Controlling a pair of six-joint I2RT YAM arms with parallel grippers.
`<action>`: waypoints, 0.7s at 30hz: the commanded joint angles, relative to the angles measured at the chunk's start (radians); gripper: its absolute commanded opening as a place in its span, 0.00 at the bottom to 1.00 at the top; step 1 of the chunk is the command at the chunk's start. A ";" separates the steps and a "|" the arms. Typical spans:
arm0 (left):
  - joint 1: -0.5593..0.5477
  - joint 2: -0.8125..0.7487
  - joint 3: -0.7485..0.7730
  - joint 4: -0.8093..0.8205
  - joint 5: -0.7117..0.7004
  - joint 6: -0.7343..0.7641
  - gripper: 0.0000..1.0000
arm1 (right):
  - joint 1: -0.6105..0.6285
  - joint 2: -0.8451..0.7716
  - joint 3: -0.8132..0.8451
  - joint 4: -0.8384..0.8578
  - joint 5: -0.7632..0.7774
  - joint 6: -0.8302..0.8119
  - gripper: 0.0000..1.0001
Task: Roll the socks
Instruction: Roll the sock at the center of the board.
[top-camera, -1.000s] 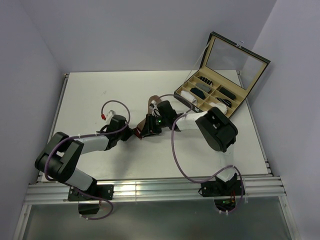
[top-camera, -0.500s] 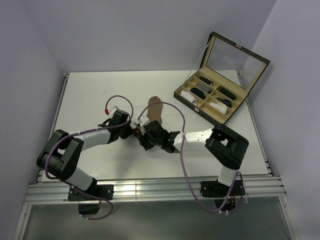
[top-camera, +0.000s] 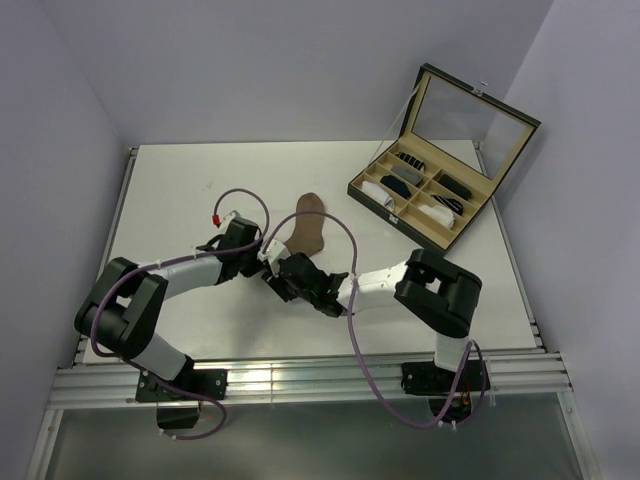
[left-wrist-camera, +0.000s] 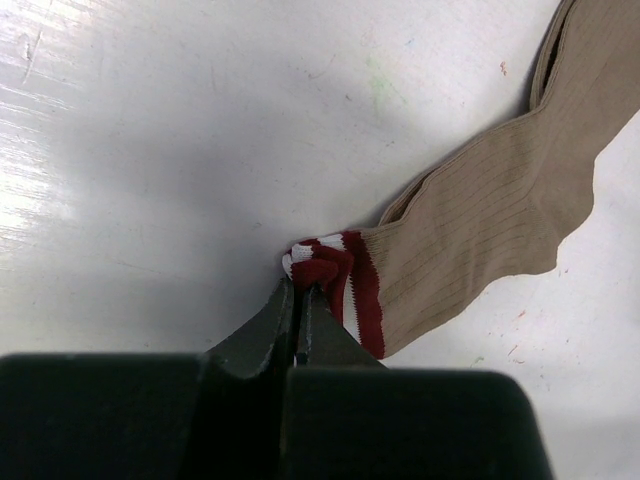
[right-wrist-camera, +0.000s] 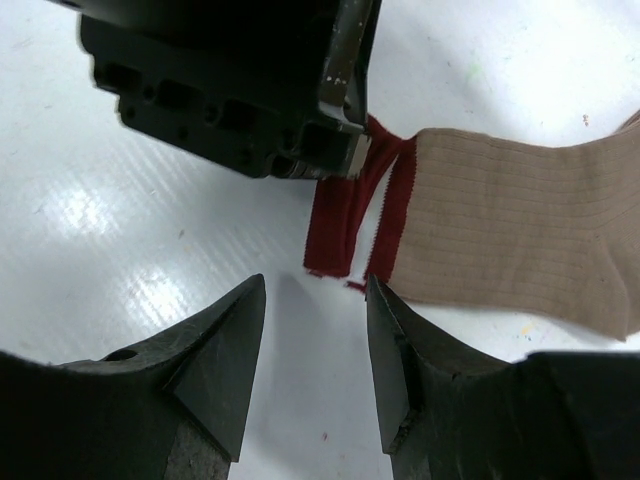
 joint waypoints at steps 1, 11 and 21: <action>-0.003 0.007 -0.003 -0.095 0.028 0.036 0.00 | 0.001 0.040 0.034 0.102 0.042 -0.013 0.52; -0.003 0.006 -0.017 -0.095 0.031 0.031 0.00 | 0.001 0.114 0.060 0.145 0.045 -0.008 0.50; -0.003 -0.014 -0.052 -0.087 0.029 0.013 0.00 | -0.011 0.183 0.085 0.148 0.051 0.057 0.31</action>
